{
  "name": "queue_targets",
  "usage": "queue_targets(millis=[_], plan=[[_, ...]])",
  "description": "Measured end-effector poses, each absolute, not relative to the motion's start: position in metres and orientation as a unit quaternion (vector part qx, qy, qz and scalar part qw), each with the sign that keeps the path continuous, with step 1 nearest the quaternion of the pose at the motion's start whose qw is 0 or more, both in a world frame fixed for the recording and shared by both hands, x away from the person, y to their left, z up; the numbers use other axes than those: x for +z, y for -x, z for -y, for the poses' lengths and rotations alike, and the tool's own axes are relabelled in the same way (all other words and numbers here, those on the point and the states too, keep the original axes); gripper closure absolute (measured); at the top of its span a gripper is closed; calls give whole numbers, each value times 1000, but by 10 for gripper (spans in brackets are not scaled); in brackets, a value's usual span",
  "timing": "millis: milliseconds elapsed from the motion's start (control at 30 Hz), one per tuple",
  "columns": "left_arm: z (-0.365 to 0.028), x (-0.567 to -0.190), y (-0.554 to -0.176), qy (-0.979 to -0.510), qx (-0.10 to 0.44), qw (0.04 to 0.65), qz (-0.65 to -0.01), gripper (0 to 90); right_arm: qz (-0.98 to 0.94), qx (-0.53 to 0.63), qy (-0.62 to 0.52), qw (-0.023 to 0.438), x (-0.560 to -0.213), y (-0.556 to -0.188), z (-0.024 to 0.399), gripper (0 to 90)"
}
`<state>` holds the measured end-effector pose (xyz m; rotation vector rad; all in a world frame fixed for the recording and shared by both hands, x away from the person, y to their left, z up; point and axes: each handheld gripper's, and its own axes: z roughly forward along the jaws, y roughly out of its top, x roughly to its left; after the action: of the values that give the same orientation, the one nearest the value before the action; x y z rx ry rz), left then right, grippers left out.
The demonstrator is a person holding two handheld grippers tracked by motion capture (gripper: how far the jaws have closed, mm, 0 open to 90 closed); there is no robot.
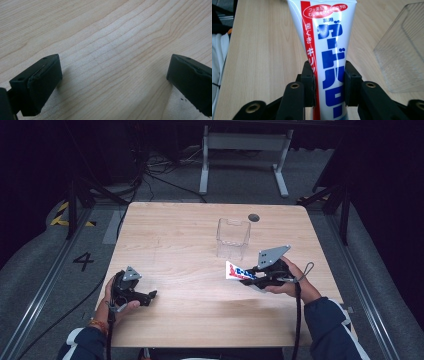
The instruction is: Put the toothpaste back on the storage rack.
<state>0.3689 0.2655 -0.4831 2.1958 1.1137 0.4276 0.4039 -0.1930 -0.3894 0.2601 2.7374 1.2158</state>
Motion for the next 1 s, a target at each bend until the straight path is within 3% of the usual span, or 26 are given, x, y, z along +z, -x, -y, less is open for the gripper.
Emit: queue_targets(millis=[1000], plan=[[-265,-483,-369,-834,162,316,-423,5,-855,476,-145,146,-347,-428,195,683]])
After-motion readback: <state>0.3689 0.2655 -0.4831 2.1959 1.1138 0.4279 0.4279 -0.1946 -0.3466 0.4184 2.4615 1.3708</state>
